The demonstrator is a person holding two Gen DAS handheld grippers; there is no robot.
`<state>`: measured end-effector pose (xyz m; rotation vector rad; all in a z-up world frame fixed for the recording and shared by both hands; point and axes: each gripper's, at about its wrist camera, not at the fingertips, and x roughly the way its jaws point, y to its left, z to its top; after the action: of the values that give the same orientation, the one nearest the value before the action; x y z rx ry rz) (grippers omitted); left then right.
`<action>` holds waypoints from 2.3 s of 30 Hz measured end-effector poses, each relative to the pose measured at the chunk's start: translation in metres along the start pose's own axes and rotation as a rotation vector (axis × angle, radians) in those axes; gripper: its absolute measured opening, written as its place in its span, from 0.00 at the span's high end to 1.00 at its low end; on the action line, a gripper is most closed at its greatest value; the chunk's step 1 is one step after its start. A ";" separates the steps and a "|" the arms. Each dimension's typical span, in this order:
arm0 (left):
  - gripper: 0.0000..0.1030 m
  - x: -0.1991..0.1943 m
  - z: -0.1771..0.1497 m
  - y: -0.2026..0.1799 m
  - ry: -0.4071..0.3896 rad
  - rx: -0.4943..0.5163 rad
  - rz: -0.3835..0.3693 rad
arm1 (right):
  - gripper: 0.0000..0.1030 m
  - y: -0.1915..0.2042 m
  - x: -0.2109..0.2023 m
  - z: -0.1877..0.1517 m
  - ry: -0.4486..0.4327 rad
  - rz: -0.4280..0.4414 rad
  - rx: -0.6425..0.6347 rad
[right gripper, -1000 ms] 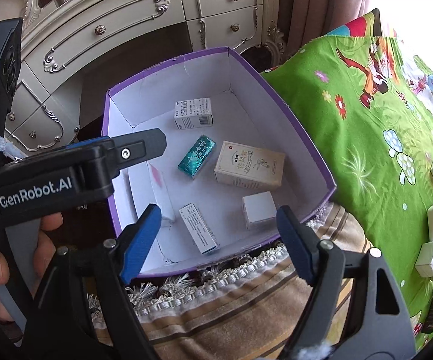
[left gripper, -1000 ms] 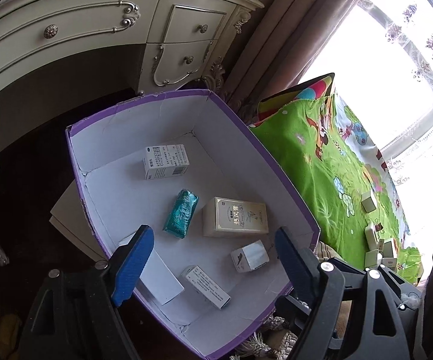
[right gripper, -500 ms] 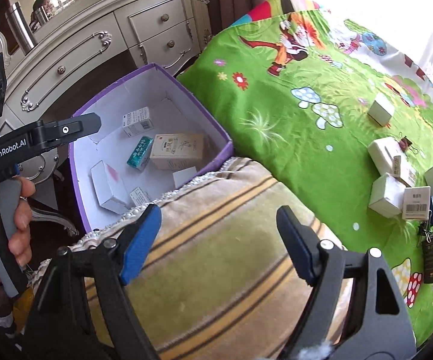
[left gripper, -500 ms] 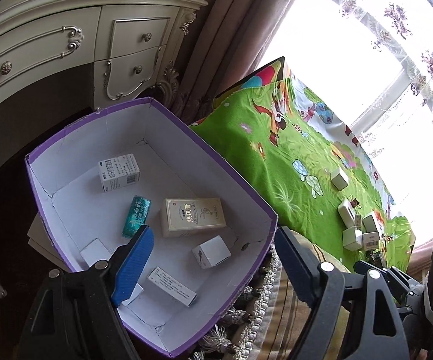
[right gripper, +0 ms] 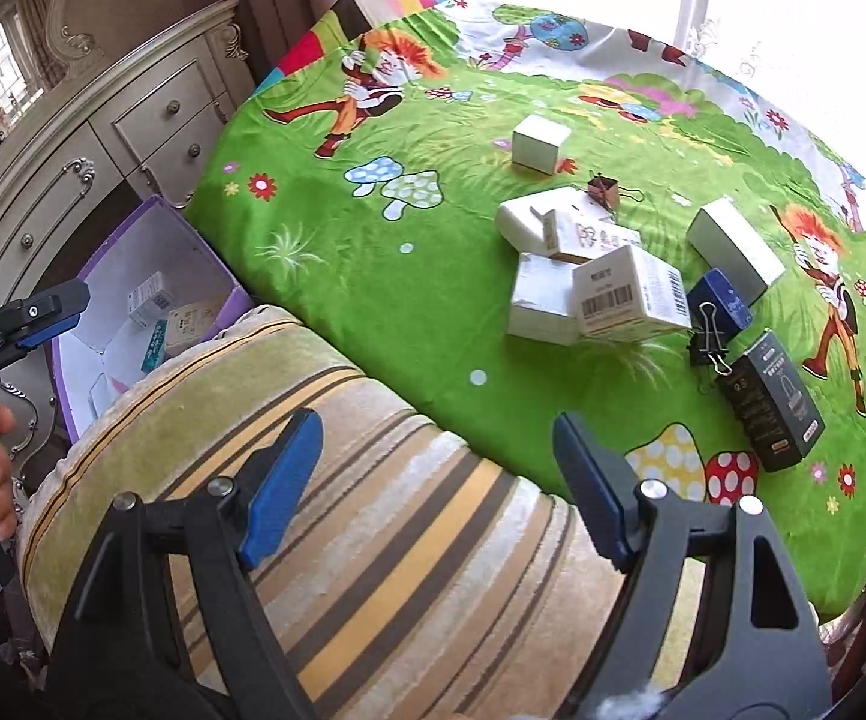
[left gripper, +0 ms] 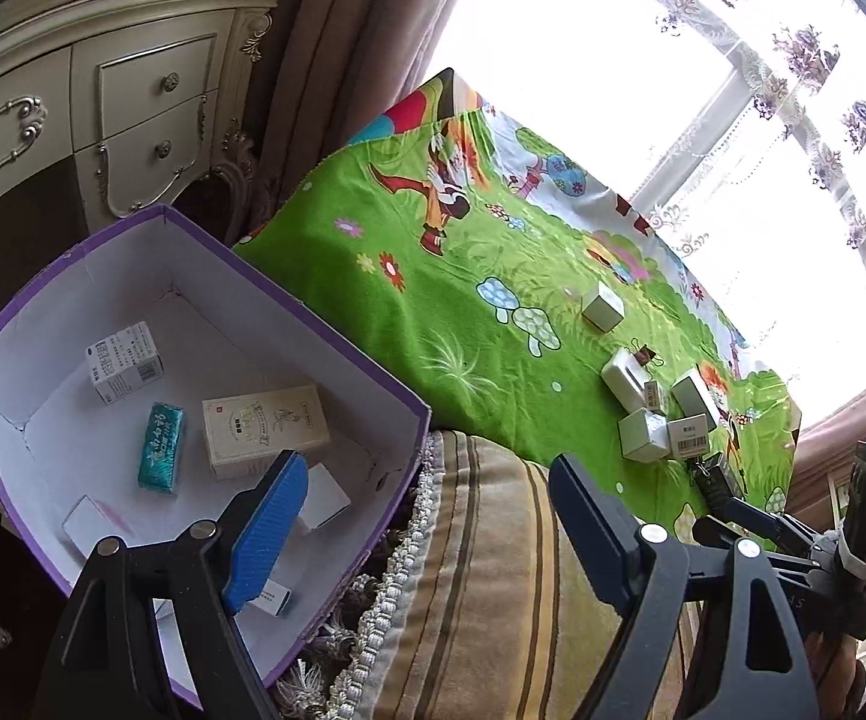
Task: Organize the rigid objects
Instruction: 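Move both open tools back over the table, then grasp white barcode box with left tool while right tool grasps black DORMI box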
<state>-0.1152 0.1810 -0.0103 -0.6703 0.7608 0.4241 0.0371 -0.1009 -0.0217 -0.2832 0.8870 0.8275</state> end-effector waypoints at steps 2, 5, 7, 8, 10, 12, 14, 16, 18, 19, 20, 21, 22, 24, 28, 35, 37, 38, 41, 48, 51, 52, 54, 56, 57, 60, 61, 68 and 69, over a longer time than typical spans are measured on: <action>0.19 0.006 0.002 -0.014 0.009 0.027 -0.013 | 0.21 -0.019 -0.001 -0.001 -0.002 -0.015 0.042; 0.19 0.018 0.005 -0.035 0.030 0.055 -0.040 | 0.21 -0.046 -0.003 -0.002 -0.006 -0.041 0.099; 0.19 0.027 0.006 -0.051 0.047 0.079 -0.061 | 0.21 -0.063 -0.004 -0.003 -0.011 -0.068 0.132; 0.19 0.033 0.006 -0.060 0.059 0.092 -0.067 | 0.21 -0.071 -0.005 -0.003 -0.014 -0.085 0.143; 0.19 0.044 0.006 -0.079 0.086 0.123 -0.080 | 0.21 -0.087 -0.004 -0.005 -0.010 -0.111 0.168; 0.19 0.055 0.006 -0.099 0.109 0.156 -0.094 | 0.21 -0.103 -0.003 -0.005 -0.006 -0.132 0.191; 0.19 0.064 0.004 -0.119 0.125 0.191 -0.109 | 0.21 -0.119 -0.002 -0.005 -0.006 -0.162 0.203; 0.19 0.073 0.002 -0.141 0.138 0.235 -0.129 | 0.21 -0.136 0.000 -0.007 -0.001 -0.193 0.217; 0.19 0.082 -0.001 -0.165 0.149 0.304 -0.139 | 0.21 -0.154 0.002 -0.009 -0.001 -0.213 0.240; 0.19 0.087 -0.004 -0.177 0.154 0.349 -0.139 | 0.21 -0.162 0.003 -0.010 0.003 -0.217 0.252; 0.19 0.094 -0.007 -0.189 0.163 0.400 -0.137 | 0.21 -0.170 0.005 -0.012 0.010 -0.219 0.260; 0.19 0.100 -0.011 -0.201 0.176 0.453 -0.136 | 0.21 -0.177 0.008 -0.013 0.015 -0.221 0.265; 0.19 0.107 -0.014 -0.212 0.191 0.498 -0.135 | 0.21 -0.182 0.010 -0.013 0.020 -0.223 0.265; 0.19 0.120 -0.019 -0.230 0.218 0.572 -0.135 | 0.21 -0.190 0.015 -0.014 0.033 -0.227 0.258; 0.19 0.133 -0.021 -0.257 0.186 0.704 -0.079 | 0.21 -0.192 0.022 -0.011 0.036 -0.199 0.223; 0.19 0.163 -0.032 -0.287 0.178 0.909 -0.010 | 0.21 -0.189 0.041 -0.004 0.064 -0.163 0.172; 0.19 0.170 -0.034 -0.292 0.178 0.927 -0.001 | 0.21 -0.188 0.045 -0.003 0.062 -0.160 0.165; 0.19 0.172 -0.034 -0.293 0.174 0.933 0.003 | 0.21 -0.188 0.047 -0.003 0.062 -0.160 0.162; 0.22 0.175 -0.034 -0.295 0.161 0.931 -0.017 | 0.22 -0.189 0.051 -0.004 0.069 -0.147 0.159; 0.54 0.168 -0.035 -0.289 0.164 0.887 -0.097 | 0.58 -0.186 0.056 -0.013 0.066 -0.121 0.158; 0.55 0.160 -0.038 -0.289 0.155 0.878 -0.132 | 0.58 -0.181 0.054 -0.014 0.050 -0.118 0.139; 0.56 0.158 -0.039 -0.288 0.155 0.873 -0.141 | 0.58 -0.180 0.053 -0.015 0.046 -0.117 0.132; 0.56 0.154 -0.041 -0.286 0.158 0.859 -0.157 | 0.58 -0.179 0.052 -0.017 0.045 -0.119 0.130; 0.56 0.149 -0.042 -0.282 0.164 0.840 -0.173 | 0.58 -0.179 0.053 -0.019 0.051 -0.126 0.134; 0.57 0.147 -0.042 -0.281 0.164 0.829 -0.181 | 0.58 -0.179 0.052 -0.019 0.052 -0.126 0.134; 0.81 0.138 -0.039 -0.275 0.157 0.794 -0.189 | 0.58 -0.178 0.049 -0.020 0.046 -0.139 0.136; 0.81 0.136 -0.038 -0.273 0.162 0.780 -0.192 | 0.58 -0.178 0.047 -0.021 0.045 -0.142 0.138; 0.80 0.127 -0.042 -0.264 0.181 0.728 -0.207 | 0.58 -0.168 0.033 -0.028 0.029 -0.162 0.118; 0.80 0.124 -0.042 -0.262 0.184 0.713 -0.215 | 0.58 -0.166 0.030 -0.029 0.025 -0.164 0.114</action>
<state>0.0963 -0.0215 -0.0216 -0.1141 0.9312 -0.1185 0.1537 -0.2111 -0.0807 -0.2626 0.9181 0.6206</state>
